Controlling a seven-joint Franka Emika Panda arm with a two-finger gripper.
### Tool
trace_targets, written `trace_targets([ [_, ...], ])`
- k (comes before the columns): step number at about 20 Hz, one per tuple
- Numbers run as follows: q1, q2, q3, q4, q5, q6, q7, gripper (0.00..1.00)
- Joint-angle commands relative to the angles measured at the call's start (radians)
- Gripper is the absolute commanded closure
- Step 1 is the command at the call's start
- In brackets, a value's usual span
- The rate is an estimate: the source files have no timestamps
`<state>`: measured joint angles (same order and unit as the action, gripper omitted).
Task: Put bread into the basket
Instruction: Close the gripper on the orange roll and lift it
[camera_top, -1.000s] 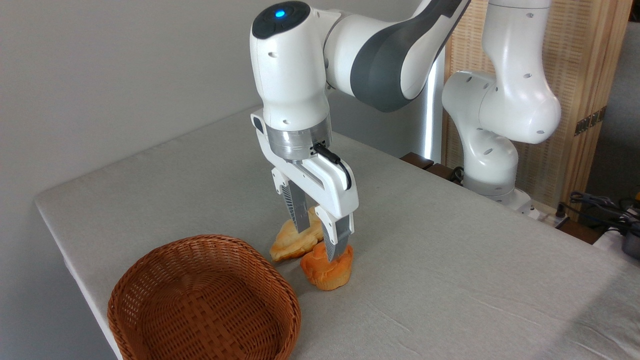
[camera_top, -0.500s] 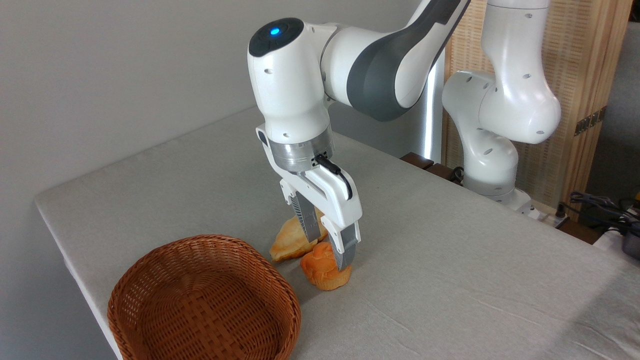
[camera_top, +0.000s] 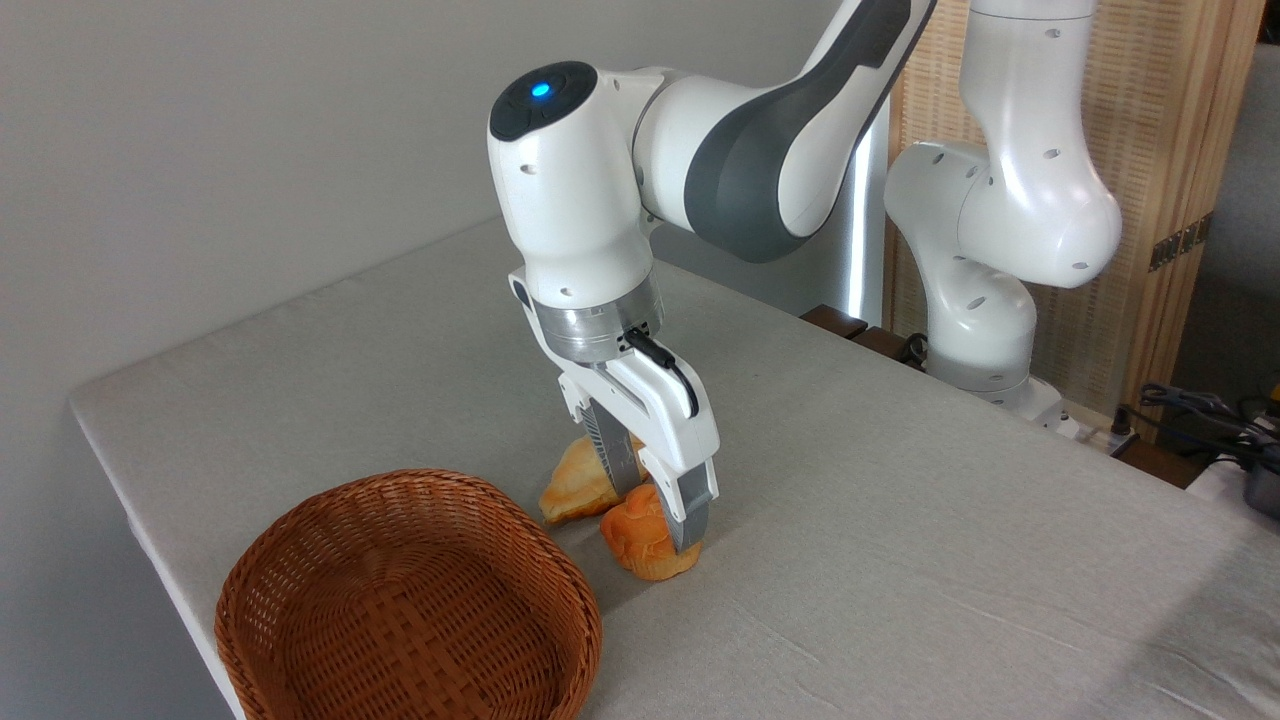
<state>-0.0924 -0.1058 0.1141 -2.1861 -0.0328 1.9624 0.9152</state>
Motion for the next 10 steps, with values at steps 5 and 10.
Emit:
trace_targets([
  [5,-0.009,0.038,0.001,0.0,0.01,0.035,0.017,0.0],
  [10,-0.01,0.038,0.001,0.002,0.01,0.044,0.019,0.53],
])
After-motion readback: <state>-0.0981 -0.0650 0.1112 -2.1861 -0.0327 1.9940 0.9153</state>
